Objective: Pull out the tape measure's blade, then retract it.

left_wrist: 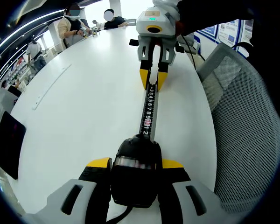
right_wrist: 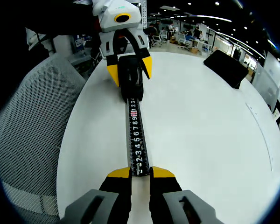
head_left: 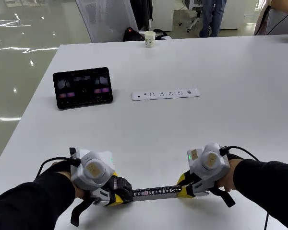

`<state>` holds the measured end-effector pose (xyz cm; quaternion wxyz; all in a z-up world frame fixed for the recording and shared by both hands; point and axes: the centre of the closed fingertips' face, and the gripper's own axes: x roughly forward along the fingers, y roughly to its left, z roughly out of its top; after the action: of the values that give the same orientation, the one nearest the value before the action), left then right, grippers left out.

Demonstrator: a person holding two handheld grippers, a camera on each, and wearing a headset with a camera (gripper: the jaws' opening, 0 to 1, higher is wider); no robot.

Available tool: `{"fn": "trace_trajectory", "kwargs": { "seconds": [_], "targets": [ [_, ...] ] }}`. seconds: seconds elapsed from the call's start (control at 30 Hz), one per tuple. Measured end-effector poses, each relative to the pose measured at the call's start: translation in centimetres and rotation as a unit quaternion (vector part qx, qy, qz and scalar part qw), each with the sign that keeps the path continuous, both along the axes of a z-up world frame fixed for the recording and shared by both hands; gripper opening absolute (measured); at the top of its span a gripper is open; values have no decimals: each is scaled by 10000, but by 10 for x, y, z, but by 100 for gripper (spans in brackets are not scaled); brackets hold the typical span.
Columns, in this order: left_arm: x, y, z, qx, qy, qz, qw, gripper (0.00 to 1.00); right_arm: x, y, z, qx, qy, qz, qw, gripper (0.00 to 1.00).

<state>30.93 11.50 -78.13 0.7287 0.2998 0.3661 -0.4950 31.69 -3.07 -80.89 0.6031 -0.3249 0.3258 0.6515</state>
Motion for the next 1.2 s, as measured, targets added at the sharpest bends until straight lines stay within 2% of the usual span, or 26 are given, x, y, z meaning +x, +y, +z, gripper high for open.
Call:
{"fn": "trace_trajectory", "kwargs": {
  "seconds": [1.2],
  "targets": [
    [2,0,-2,9,16,14,10000,33,0,-21,4,-25,30,-116,9999,11]
  ]
}}
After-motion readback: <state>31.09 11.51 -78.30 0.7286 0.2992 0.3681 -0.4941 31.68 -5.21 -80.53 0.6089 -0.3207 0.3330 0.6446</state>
